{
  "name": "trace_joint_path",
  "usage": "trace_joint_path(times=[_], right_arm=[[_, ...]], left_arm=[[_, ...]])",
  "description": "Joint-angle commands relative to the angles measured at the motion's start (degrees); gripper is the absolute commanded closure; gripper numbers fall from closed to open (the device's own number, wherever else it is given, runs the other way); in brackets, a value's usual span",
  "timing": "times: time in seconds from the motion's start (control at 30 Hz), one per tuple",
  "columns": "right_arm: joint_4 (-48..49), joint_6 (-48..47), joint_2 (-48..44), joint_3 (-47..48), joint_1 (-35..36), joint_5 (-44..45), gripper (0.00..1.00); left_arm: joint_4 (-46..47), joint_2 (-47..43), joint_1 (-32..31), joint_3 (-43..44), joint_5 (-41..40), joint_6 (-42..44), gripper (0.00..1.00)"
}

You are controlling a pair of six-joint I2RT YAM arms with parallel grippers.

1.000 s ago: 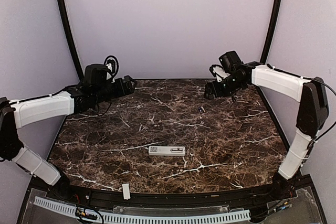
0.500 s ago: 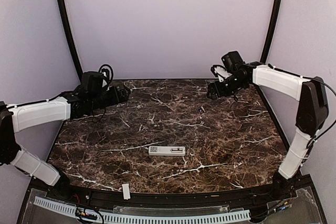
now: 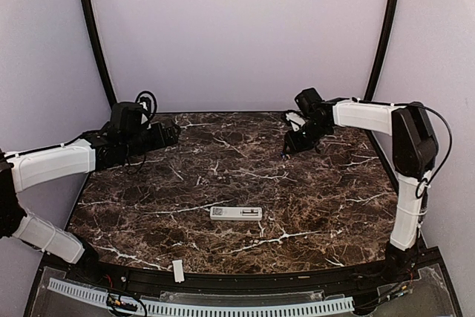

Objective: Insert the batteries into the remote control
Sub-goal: Pick up the battery at the center of the board.

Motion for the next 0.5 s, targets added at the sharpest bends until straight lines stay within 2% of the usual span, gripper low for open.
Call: trace_joint_path(times=[0.0, 0.2, 0.47], right_arm=[[-0.5, 0.3, 4.5, 5.7, 2.0, 3.1, 0.65], [-2.8, -0.5, 9.7, 10.1, 3.0, 7.2, 0.72], [-3.3, -0.5, 13.0, 12.0, 3.4, 11.6, 0.73]], left_arm=[[-1.0, 0.2, 0.3, -1.3, -1.0, 1.8, 0.01], [-1.2, 0.2, 0.4, -1.6, -1.6, 2.2, 0.01], [-0.7, 1.2, 0.7, -1.0, -0.7, 1.9, 0.01]])
